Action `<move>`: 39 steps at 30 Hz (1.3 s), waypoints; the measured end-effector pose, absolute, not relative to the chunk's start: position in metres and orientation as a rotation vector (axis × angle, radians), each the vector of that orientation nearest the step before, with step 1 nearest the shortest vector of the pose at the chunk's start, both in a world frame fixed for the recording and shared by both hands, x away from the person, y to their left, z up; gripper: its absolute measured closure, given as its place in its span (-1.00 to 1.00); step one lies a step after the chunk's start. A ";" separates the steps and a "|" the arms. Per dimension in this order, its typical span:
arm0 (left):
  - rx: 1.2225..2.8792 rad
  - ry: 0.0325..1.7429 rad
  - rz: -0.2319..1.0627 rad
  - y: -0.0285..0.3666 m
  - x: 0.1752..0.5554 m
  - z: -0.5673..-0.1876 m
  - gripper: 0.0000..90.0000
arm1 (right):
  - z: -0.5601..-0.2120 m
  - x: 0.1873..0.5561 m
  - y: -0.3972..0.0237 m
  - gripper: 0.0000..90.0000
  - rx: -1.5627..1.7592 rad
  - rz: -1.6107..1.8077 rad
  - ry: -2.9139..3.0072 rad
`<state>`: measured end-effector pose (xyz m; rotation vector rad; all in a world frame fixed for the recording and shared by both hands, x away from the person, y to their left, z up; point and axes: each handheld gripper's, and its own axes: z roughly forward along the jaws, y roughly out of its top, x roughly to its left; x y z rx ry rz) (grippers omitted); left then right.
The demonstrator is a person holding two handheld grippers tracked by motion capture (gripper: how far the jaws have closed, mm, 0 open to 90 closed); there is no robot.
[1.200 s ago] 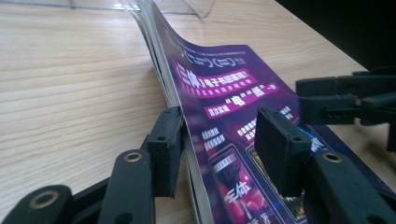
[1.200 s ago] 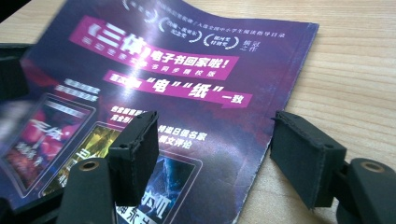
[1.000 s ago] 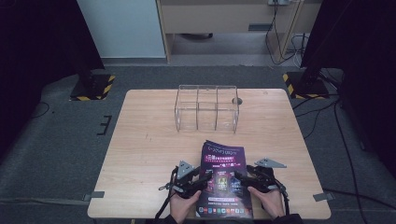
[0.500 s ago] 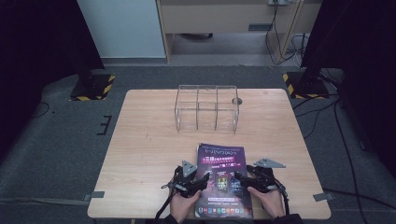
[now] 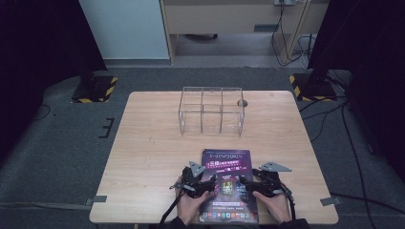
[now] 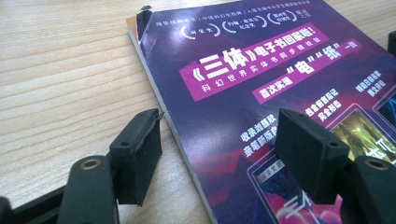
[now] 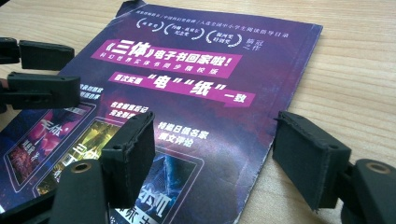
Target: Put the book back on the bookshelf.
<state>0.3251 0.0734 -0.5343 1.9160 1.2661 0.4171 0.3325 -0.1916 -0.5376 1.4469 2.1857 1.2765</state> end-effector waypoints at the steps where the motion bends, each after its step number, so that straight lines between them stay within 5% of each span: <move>1: 1.909 1.278 0.421 0.073 0.325 -0.534 -0.30 | -0.538 0.333 -0.192 -0.34 1.444 1.280 2.187; 9: 1.789 1.352 0.346 0.084 0.322 -0.532 0.08 | -0.538 0.332 -0.192 -0.33 1.456 1.280 2.175; 17: 1.762 1.197 0.333 0.075 0.310 -0.515 0.11 | -0.538 0.334 -0.195 -0.32 1.473 1.306 2.169; 32: 1.888 1.197 0.399 0.070 0.318 -0.529 0.11 | -0.538 0.334 -0.195 -0.31 1.465 1.300 2.173; 39: 1.885 1.218 0.453 0.068 0.316 -0.530 0.39 | -0.538 0.333 -0.195 -0.29 1.465 1.298 2.172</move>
